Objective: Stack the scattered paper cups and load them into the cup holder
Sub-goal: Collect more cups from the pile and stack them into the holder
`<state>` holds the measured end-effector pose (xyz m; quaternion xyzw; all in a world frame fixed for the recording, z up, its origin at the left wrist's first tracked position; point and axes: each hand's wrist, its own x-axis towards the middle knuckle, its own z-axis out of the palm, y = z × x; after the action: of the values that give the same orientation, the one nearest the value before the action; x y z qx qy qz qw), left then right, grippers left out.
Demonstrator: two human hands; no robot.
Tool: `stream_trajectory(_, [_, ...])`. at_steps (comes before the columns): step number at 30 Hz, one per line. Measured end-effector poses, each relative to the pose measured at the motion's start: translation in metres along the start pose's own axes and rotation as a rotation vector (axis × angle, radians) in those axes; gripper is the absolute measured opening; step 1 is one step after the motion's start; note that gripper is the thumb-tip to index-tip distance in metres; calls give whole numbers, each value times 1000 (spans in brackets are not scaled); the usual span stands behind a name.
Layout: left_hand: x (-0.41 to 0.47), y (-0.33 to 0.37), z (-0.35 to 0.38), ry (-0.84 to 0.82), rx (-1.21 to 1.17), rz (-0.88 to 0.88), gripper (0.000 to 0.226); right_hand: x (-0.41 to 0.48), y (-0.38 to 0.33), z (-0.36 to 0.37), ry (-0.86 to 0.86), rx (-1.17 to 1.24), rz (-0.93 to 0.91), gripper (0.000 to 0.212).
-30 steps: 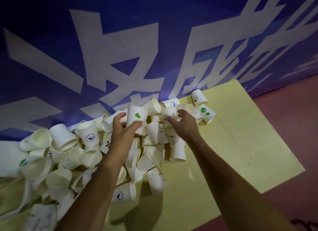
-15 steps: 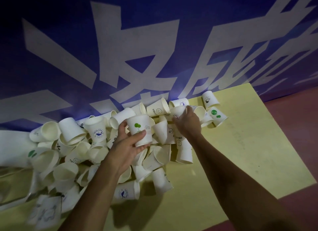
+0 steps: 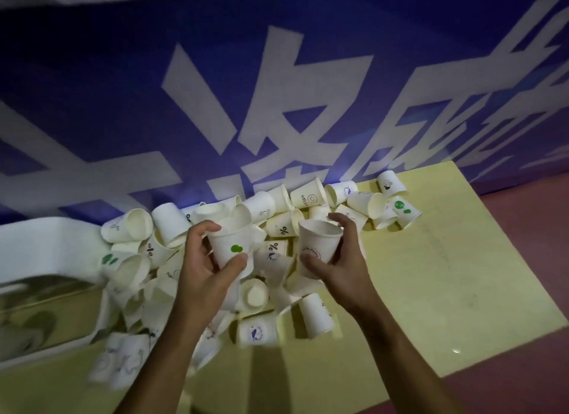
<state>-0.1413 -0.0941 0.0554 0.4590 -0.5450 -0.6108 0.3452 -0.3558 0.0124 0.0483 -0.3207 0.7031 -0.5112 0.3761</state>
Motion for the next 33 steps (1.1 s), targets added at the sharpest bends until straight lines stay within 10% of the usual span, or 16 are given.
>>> stream_trajectory(12, [-73, -11, -271, 64, 7, 84, 27, -97, -45, 253, -79, 187, 48, 54])
stream_trajectory(20, [-125, -46, -443, 320, 209, 138, 56, -139, -54, 406, -210, 115, -10, 64])
stream_trajectory(33, [-140, -80, -530, 393, 298, 87, 68, -134, -48, 530, -257, -292, -307, 74])
